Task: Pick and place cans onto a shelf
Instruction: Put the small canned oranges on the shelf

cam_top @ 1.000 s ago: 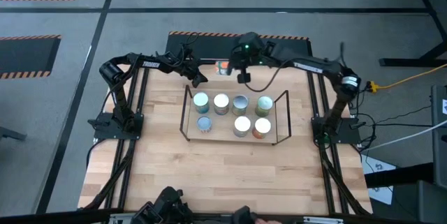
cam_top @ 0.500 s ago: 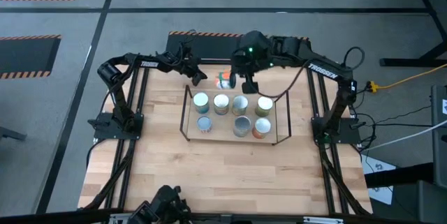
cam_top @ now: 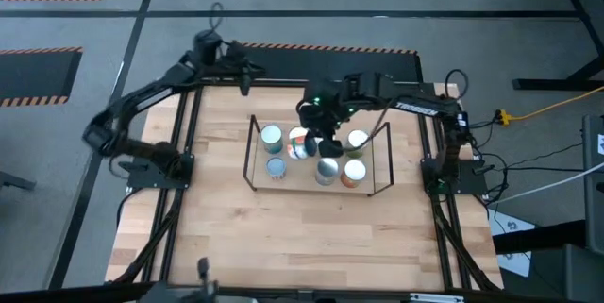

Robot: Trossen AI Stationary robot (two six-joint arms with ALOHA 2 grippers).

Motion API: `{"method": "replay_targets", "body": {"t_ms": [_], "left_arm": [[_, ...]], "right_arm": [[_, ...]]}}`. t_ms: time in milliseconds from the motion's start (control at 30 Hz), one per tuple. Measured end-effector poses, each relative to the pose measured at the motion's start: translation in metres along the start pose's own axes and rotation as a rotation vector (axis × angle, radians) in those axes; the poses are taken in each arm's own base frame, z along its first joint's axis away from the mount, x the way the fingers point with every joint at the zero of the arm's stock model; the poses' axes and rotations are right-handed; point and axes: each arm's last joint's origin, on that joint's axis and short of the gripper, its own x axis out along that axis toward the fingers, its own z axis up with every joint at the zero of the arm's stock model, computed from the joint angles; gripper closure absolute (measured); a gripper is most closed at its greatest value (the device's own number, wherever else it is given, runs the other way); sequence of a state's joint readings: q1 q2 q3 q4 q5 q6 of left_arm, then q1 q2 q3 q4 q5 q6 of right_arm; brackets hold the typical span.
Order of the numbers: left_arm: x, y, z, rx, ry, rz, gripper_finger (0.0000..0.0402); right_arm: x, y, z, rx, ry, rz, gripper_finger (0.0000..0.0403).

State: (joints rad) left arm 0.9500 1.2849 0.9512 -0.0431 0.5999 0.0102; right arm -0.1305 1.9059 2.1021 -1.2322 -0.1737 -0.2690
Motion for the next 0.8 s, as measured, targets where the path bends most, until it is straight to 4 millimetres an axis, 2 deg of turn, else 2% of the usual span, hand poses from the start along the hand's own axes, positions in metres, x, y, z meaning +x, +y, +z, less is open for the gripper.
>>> {"method": "replay_targets", "body": {"t_ms": [200,433,633,800], "left_arm": [[-0.057,-0.056,0.018,0.061,-0.049,0.03,0.0335],[-0.104,-0.106,0.012,0.098,-0.05,0.028,0.0335],[-0.127,-0.129,0.006,0.114,-0.067,-0.004,0.0335],[-0.132,-0.139,0.004,0.138,-0.073,-0.071,0.0335]], "right_arm": [[0.031,-0.002,-0.003,0.02,0.1,0.062,0.0401],[0.055,0.0,-0.002,0.016,0.149,0.089,0.0401],[0.073,0.008,0.0,-0.007,0.182,0.113,0.0401],[0.091,0.008,-0.002,-0.004,0.224,0.121,0.0401]]}}
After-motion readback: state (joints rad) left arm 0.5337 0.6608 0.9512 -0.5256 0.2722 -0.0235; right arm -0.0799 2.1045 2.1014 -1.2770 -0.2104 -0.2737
